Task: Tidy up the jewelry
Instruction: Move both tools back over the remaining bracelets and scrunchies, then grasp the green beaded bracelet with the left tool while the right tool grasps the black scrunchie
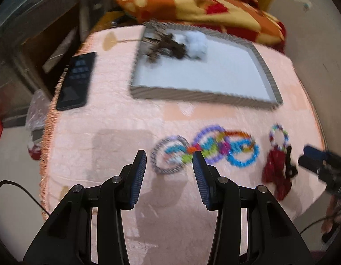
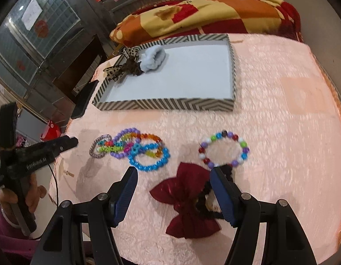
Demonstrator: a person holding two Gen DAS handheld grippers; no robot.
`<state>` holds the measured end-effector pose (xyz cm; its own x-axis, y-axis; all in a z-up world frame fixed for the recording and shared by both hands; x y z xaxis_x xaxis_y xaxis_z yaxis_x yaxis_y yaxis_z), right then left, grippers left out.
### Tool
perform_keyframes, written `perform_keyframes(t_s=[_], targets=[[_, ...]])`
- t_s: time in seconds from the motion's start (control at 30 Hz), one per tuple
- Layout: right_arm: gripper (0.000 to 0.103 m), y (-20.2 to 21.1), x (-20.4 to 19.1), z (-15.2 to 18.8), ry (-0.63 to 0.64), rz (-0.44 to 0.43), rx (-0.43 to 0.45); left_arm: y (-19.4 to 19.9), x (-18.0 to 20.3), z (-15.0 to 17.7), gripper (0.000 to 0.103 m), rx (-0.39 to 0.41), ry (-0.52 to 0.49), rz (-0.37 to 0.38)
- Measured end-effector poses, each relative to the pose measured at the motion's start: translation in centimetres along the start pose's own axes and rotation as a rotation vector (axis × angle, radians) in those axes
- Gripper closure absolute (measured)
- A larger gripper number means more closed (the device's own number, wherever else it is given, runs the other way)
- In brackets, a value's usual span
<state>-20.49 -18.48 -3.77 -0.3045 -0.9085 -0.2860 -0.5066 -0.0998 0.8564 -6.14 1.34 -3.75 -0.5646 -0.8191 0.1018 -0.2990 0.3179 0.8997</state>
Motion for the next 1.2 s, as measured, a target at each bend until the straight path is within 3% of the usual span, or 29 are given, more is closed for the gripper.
perform_keyframes(t_s=[0.33,0.57,0.67,0.73,0.8,1.2], targets=[[0.037,0.8,2.2,0.6,-0.06,0.001,-0.011,-4.5,2.2,0.5,0.06,-0.057,-0.174,0.078],[0.037,0.8,4.2,1.1,-0.093,0.027,-0.037,-6.5,2.7,0.1,0.06,-0.088,-0.265,0.047],[0.037,0.8,4.9,1.3,-0.113,0.032,-0.044,-6.8,2.8,-0.1,0.061,-0.086,-0.279,0.058],[0.037,0.7,5.2,1.3,-0.126,0.03,-0.047,-6.9,3.0,0.0,0.079,-0.096,-0.289,0.07],[0.037,0.6,5.4,1.3,-0.135,0.029,-0.048,-6.9,3.1,-0.1,0.084,-0.085,-0.301,0.068],[0.037,-0.3,5.0,2.2,-0.047,0.041,-0.103,-2.4,2.2,-1.3,0.085,-0.023,-0.23,0.168]])
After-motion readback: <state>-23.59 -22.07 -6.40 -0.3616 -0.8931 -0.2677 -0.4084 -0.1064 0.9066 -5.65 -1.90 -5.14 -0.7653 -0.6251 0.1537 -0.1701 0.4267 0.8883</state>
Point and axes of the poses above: each gripper's, at about its wrist camera, not at the fingertips, and y roughly against the way its jaws point, x to its right, z to its underside, the point moved 4 cm from there along -y, roughly the way its jaws point, and after that the axes turned 1 degree about z, right-handed, at the moved point
